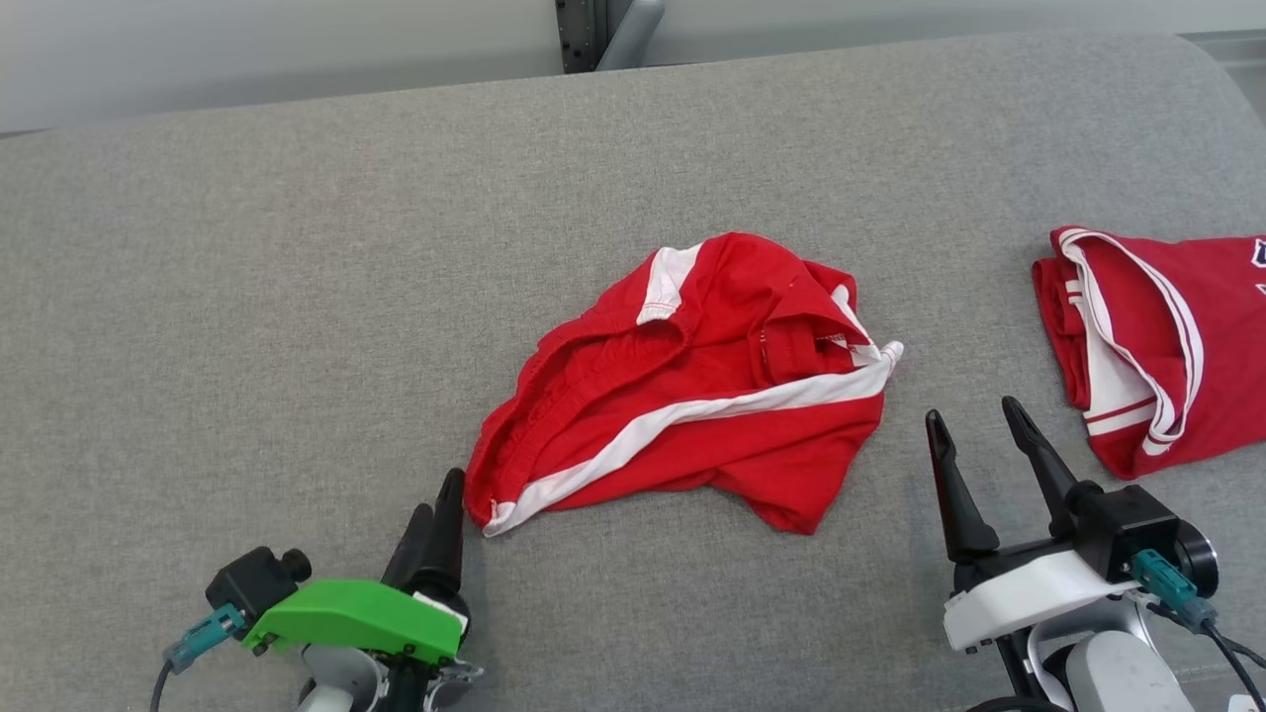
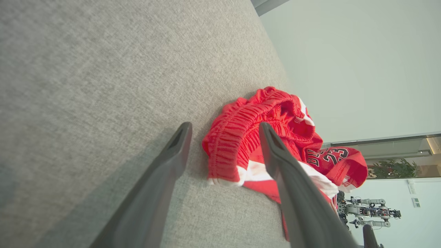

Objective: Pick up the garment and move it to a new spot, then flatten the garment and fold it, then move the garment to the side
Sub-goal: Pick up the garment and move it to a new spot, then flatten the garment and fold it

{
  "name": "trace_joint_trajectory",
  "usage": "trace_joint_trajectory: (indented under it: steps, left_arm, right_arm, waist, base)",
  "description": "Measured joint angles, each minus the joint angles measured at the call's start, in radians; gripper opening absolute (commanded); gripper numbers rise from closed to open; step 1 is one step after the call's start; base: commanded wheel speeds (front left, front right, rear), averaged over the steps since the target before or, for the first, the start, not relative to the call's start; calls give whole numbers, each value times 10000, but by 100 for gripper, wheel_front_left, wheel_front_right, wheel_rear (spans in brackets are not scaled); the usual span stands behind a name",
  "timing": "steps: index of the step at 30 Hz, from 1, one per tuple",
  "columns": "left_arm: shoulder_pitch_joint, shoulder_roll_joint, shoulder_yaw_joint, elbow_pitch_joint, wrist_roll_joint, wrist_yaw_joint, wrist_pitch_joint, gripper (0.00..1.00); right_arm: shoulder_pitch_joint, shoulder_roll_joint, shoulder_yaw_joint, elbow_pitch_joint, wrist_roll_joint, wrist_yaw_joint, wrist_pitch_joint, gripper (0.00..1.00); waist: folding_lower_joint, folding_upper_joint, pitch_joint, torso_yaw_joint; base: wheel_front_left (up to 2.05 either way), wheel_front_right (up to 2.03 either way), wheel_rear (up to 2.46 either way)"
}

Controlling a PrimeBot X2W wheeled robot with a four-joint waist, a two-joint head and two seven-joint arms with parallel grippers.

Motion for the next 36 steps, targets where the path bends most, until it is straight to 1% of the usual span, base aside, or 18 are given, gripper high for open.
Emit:
trace_joint_trajectory:
  steps: [1, 2, 5, 7, 8, 9, 11, 14, 16, 20, 22, 25, 28, 31, 36]
  left_arm:
    - [93, 128, -8, -79, 309, 10, -96, 100]
    - [93, 128, -8, -79, 309, 10, -96, 100]
    - [293, 556, 63, -307, 1467, 109, -341, 100]
    - [398, 798, 104, -464, 2591, 211, -384, 100]
    - [469, 849, 276, -543, 3219, 282, -389, 100]
    - [555, 863, 508, -637, 3887, 332, -412, 100]
    - [832, 715, 1087, -897, 5024, 341, -416, 100]
    - [1404, 424, 1751, -1145, 6819, 142, -424, 100]
    - [1785, 280, 2171, -1285, 7961, -77, -424, 100]
    - [2313, -125, 2899, -1588, 9917, -727, -424, 100]
    - [2487, -370, 3248, -1695, 10657, -1011, -426, 100]
    - [2738, -788, 3910, -1776, 11411, -1333, -426, 100]
    - [2959, -1127, 4475, -1703, 11781, -1620, -426, 100]
    - [3041, -1350, 4798, -1622, 12063, -1854, -426, 100]
    - [3107, -1569, 5083, -1542, 12289, -2027, -426, 100]
  right_arm:
    - [14, -23, -35, -8, 4, 0, 0, 100]
    - [14, -23, -35, -8, 4, 0, 0, 100]
    - [200, -81, -224, -50, 29, 0, 0, 100]
    - [319, -159, -387, -75, 27, 0, 0, 100]
    - [388, -209, -441, -109, 6, 0, 0, 100]
    - [456, -268, -495, -115, -23, 0, 0, 100]
    - [649, -374, -568, -138, -82, 0, 0, 100]
    - [954, -535, -732, -142, -128, 0, 0, 100]
    - [1154, -593, -894, -150, -142, 0, 0, 100]
    - [1312, -585, -1250, -232, -303, 0, 0, 100]
    - [1417, -543, -1409, -255, -399, 0, 0, 100]
    - [1527, -416, -1714, -293, -525, 0, 0, 100]
    - [1627, -318, -1889, -299, -583, 0, 0, 100]
    - [1691, -247, -2011, -270, -639, 0, 0, 100]
    - [1751, -119, -1954, -234, -644, 0, 0, 100]
  waist:
    - [0, 0, -59, 0]
    - [0, 0, -59, 0]
    - [0, 0, -227, 21]
    - [0, 0, -339, 60]
    - [0, 0, -396, 87]
    - [0, 0, -454, 120]
    - [0, 0, -580, 193]
    - [0, 0, -806, 297]
    - [0, 0, -978, 363]
    - [0, 0, -1212, 534]
    - [0, 0, -1304, 618]
    - [0, 0, -1430, 733]
    - [0, 0, -1557, 820]
    - [0, 0, -1657, 901]
    - [0, 0, -1768, 956]
  base:
    - [0, 0, 0]
    - [0, 0, 0]
    - [0, 0, 0]
    - [0, 0, 0]
    - [0, 0, 0]
    - [0, 0, 0]
    - [0, 0, 0]
    - [0, 0, 0]
    - [0, 0, 0]
    - [0, 0, 0]
    - [0, 0, 0]
    - [0, 0, 0]
    - [0, 0, 0]
    - [0, 0, 0]
    - [0, 0, 0]
